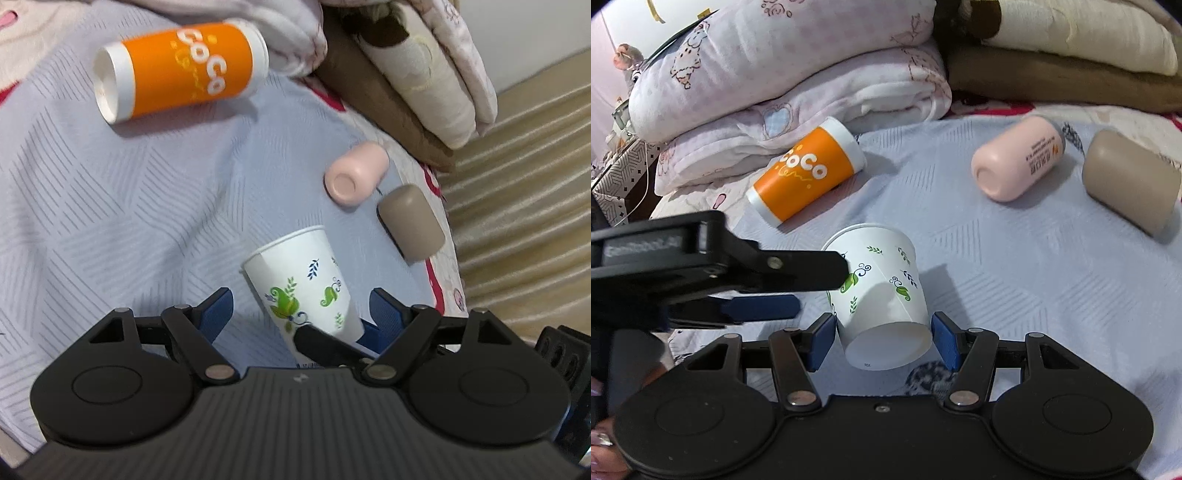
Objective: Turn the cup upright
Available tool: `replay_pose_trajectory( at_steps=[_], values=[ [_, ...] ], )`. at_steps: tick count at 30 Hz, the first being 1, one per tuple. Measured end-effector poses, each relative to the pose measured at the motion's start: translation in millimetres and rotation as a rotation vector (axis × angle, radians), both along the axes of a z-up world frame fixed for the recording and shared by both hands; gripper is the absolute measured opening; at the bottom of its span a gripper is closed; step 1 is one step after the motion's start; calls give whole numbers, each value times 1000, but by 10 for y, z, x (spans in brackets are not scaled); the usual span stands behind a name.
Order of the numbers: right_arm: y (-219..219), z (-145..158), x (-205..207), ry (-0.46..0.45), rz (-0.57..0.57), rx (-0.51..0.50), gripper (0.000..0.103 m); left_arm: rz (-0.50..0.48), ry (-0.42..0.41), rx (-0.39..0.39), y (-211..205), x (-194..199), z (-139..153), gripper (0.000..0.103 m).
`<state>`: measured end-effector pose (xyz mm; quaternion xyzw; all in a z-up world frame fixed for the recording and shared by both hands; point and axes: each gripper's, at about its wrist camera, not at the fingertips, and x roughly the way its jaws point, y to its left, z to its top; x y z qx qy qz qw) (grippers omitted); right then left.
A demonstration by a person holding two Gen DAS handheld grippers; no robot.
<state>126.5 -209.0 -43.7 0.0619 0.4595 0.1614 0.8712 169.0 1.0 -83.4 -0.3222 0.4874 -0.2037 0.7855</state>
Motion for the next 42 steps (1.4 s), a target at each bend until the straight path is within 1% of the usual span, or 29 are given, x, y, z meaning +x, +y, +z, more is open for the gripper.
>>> replay_pose_trajectory(
  at_steps=[3, 7, 8, 9, 10, 11, 12, 14, 15, 17, 18, 20, 21, 22, 23, 26, 28, 31, 33, 35, 37, 42],
  values=[
    [13, -66, 14, 53, 0, 14, 63, -1, 7, 17, -39, 2, -35, 80],
    [24, -104, 18, 71, 17, 10, 63, -11, 4, 66, -60, 24, -51, 80],
    [33, -112, 24, 76, 28, 12, 63, -15, 4, 76, -56, 32, -56, 78],
    [42, -116, 28, 83, 36, 13, 63, -22, 8, 84, -55, 47, -71, 70],
    [58, -122, 33, 87, 46, 9, 63, -33, 17, 85, -56, 63, -91, 67],
    [84, -122, 40, 86, 59, -1, 63, -39, 25, 77, -49, 72, -115, 67],
    [108, -116, 42, 84, 73, -18, 63, -42, 30, 56, -36, 84, -133, 63],
    [133, -117, 47, 87, 104, -37, 63, -49, 34, 33, -22, 100, -148, 59],
    [145, -118, 51, 92, 123, -44, 63, -53, 32, 30, -25, 108, -153, 57],
    [178, -108, 59, 96, 170, -78, 63, -72, 26, 36, -39, 124, -143, 56],
    [203, -98, 65, 96, 195, -106, 64, -83, 22, 44, -53, 132, -133, 56],
    [261, -66, 74, 67, 232, -161, 69, -101, 8, 65, -83, 144, -109, 56],
    [275, -53, 89, 55, 248, -173, 73, -109, 2, 73, -96, 149, -99, 56],
    [290, -41, 110, 44, 258, -178, 75, -119, -6, 84, -109, 154, -85, 56],
    [298, -35, 141, 33, 266, -175, 75, -125, -13, 93, -122, 157, -76, 56],
    [269, -53, 214, 31, 280, -144, 75, -157, -48, 133, -170, 155, -34, 56],
    [238, -86, 253, 40, 288, -123, 71, -184, -80, 165, -215, 155, 1, 56],
    [210, -90, 283, 47, 277, -99, 71, -214, -115, 188, -261, 145, 35, 56],
    [201, -88, 283, 42, 269, -98, 71, -231, -155, 209, -295, 127, 66, 56],
    [211, -79, 280, 22, 266, -108, 70, -242, -201, 236, -327, 100, 108, 55],
    [228, -72, 277, -6, 266, -121, 70, -240, -229, 249, -339, 94, 136, 55],
    [262, -56, 263, -111, 259, -143, 70, -207, -334, 271, -308, 76, 192, 56]
  ],
)
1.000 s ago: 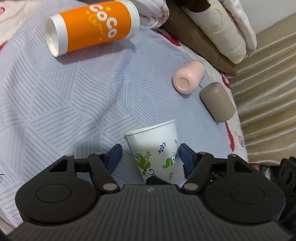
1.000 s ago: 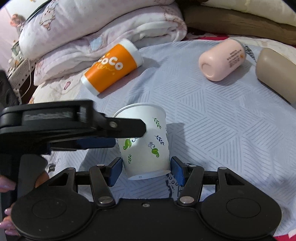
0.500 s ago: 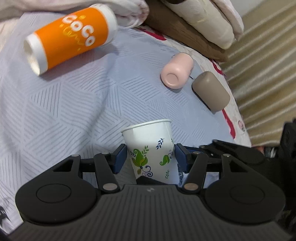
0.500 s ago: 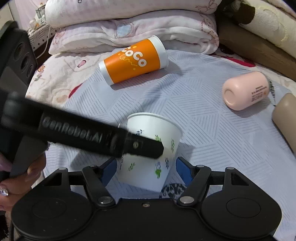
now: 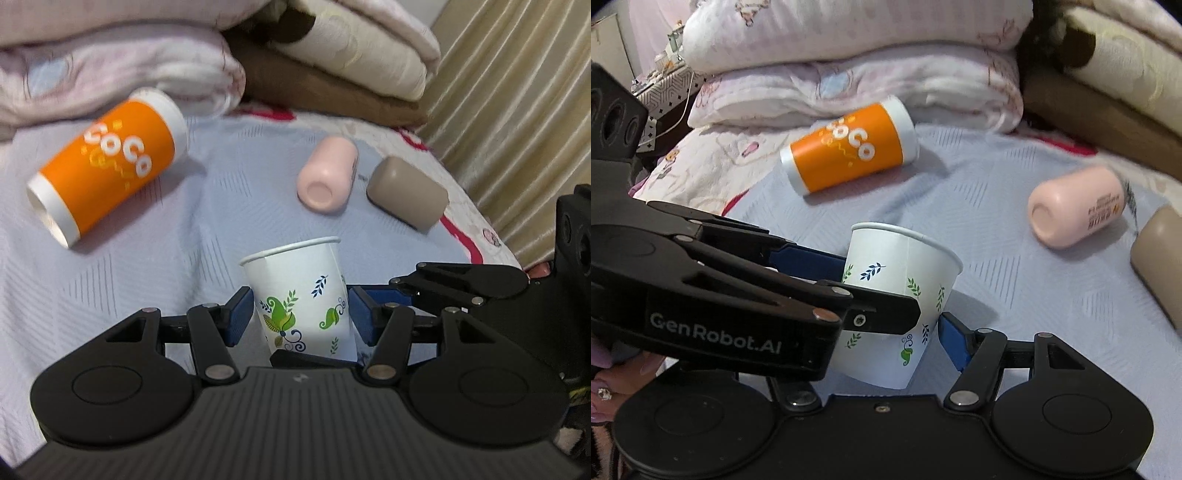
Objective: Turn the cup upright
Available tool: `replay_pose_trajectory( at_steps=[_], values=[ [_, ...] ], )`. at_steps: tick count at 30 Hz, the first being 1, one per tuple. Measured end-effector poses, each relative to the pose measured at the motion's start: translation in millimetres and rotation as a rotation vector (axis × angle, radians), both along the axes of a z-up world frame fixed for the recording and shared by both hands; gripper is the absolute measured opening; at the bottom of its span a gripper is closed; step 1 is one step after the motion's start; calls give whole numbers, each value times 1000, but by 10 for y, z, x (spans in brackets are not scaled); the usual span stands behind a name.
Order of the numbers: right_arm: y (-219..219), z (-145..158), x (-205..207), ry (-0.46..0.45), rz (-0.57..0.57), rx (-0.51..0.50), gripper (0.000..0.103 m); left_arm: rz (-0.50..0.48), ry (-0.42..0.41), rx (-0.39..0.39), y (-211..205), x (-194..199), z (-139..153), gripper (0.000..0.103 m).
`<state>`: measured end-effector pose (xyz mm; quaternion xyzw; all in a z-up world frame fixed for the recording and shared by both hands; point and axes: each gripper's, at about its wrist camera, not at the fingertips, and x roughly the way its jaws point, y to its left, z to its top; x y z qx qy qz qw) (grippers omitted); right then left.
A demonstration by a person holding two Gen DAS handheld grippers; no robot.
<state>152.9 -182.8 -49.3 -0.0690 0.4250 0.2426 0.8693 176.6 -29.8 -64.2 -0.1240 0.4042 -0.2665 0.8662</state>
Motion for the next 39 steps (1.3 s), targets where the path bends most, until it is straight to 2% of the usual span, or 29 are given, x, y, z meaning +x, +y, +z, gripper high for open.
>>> replay_pose_trajectory(
  at_steps=[7, 10, 12, 17, 20, 25, 30, 35, 38, 39],
  values=[
    [117, -78, -108, -261, 22, -75, 70, 31, -170, 28, -16, -42, 26, 55],
    [218, -183, -169, -392, 55, -178, 70, 45, -227, 50, -67, -69, 0, 55],
    [253, -239, -173, -444, 61, -225, 70, 49, -253, 64, -102, -83, -25, 55],
    [207, -295, -106, -495, 45, -244, 70, 49, -332, 80, -195, -121, -66, 55],
    [203, -337, -49, -513, 32, -249, 70, 40, -353, 103, -251, -125, -87, 54],
    [218, -391, -1, -522, 43, -251, 70, 26, -330, 117, -251, -77, -116, 55],
    [194, -431, 11, -522, 43, -237, 70, 3, -259, 76, -221, -24, -170, 55],
    [155, -434, 8, -501, 39, -229, 70, -11, -239, 74, -233, -34, -176, 57],
    [139, -439, 26, -477, 34, -225, 69, -12, -206, 63, -224, -10, -203, 60],
    [135, -440, 35, -470, 29, -225, 70, -10, -197, 60, -219, 0, -210, 63]
  ],
)
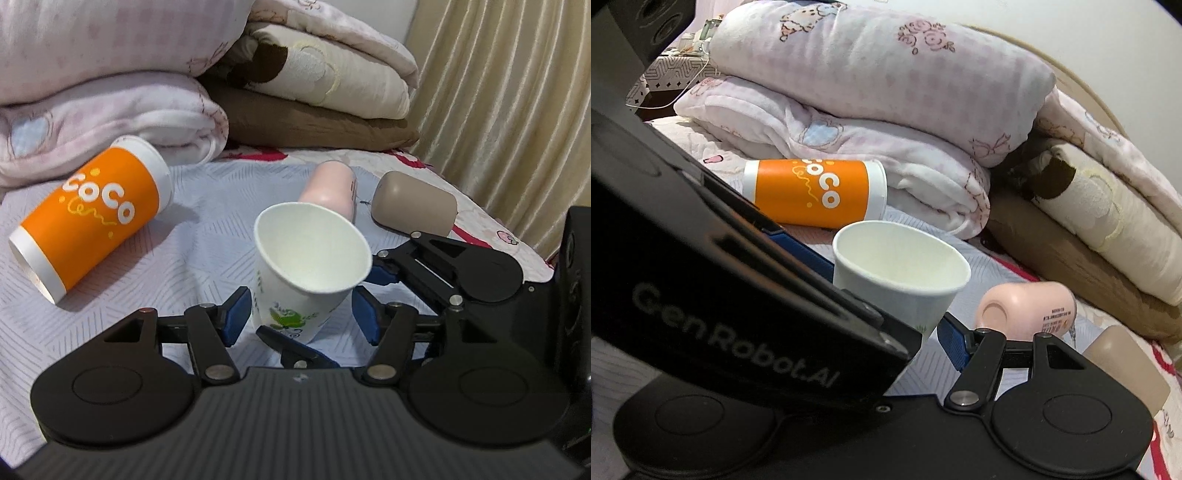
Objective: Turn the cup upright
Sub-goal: 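Set the white paper cup upright on the cloth and open the right gripper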
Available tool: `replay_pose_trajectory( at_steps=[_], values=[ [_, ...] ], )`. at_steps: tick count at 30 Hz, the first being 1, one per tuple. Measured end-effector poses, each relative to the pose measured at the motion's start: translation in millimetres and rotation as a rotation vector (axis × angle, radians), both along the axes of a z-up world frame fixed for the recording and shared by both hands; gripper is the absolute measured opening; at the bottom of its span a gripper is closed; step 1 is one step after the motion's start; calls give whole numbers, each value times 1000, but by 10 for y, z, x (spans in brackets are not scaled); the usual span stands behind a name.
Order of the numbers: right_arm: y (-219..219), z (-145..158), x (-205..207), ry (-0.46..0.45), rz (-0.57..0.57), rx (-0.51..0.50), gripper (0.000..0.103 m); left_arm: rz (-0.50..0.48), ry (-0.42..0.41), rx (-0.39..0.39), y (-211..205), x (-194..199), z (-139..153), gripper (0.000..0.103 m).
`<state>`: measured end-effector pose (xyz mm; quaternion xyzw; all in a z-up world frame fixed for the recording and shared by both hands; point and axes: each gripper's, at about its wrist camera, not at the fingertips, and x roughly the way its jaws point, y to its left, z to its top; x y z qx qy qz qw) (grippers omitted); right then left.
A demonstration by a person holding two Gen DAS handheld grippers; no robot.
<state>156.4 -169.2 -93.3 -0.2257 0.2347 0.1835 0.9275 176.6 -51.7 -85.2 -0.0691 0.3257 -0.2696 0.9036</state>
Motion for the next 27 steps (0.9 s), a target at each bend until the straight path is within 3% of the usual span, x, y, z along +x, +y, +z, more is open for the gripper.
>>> replay_pose_trajectory(
  at_steps=[2, 3, 9, 13, 16, 21, 27],
  values=[
    [-5, -8, 14, 8, -6, -4, 70, 17, 36, -2, 18, 30, -21, 76],
    [-9, -12, 19, 16, -9, -5, 71, 27, 55, 0, 26, 43, -36, 77],
    [-74, 49, 28, 84, -66, 28, 76, 31, 71, -7, 59, -32, 7, 77],
    [-76, 213, -36, 198, -125, 32, 77, 52, 53, -30, 77, -151, 174, 77],
    [-94, 376, -168, 222, -165, 49, 77, 79, 75, -63, 111, -214, 308, 77],
    [-226, 582, -417, 274, -224, 135, 77, 117, 16, 16, 85, -444, 599, 77],
    [-438, 857, -831, 313, -359, 326, 77, 126, -63, 22, 76, -866, 1046, 77]
  ],
)
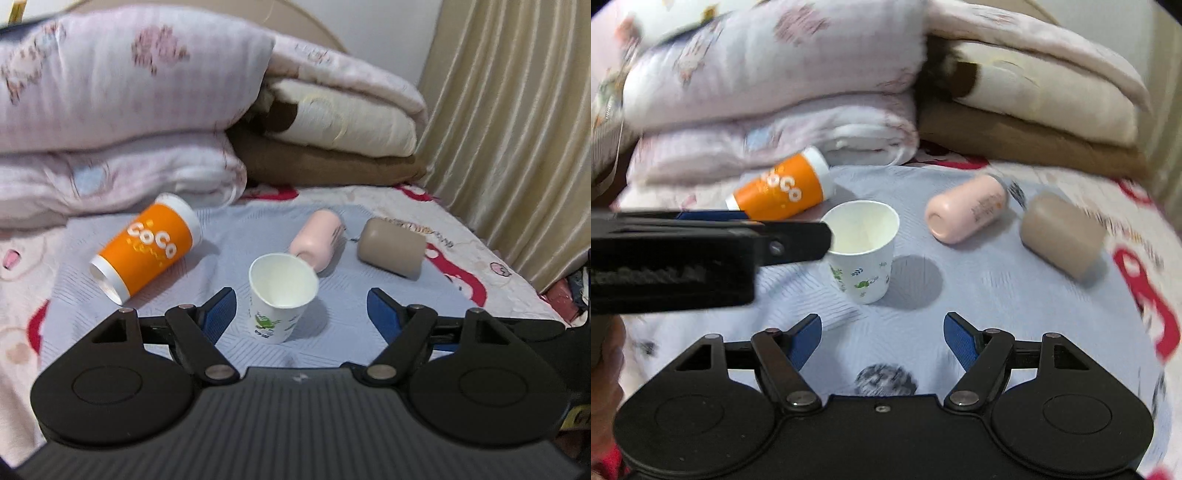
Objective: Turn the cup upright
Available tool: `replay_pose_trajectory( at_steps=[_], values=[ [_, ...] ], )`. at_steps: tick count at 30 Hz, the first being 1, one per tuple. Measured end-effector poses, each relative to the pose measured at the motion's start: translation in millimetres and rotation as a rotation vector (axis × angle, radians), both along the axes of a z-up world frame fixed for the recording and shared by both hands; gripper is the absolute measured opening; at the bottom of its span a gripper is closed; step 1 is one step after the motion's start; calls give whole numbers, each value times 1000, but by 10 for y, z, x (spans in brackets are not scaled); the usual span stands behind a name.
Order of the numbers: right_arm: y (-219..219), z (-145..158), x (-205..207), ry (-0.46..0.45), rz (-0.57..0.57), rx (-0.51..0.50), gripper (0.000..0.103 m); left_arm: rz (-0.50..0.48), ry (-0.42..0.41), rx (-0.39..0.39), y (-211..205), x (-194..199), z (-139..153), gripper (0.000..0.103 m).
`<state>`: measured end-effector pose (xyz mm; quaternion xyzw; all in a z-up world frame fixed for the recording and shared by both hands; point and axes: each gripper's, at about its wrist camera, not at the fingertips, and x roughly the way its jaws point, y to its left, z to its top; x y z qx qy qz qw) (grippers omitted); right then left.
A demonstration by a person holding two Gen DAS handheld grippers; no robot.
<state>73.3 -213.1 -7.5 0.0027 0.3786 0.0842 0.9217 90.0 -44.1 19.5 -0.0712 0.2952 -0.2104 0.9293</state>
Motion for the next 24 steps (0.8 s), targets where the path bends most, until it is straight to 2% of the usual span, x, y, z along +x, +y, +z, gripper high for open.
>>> replay_pose_trajectory(
  at_steps=[6, 10, 13, 18, 24],
  values=[
    [29, 298, -561, -159, -53, -20, 77, 13, -57, 63, -21, -562, 314, 77],
    [-31, 377, -821, -190, -94, -24, 77, 53, -41, 35, 104, -733, 430, 78],
    [-77, 422, -973, -229, -124, -46, 77, 95, -49, 41, 183, -861, 464, 78],
    [-168, 498, -1245, -304, -164, -49, 77, 191, -66, 111, 269, -1016, 437, 78],
    [-133, 551, -1360, -358, -180, -64, 77, 209, -98, 121, 312, -1120, 397, 78]
  ],
)
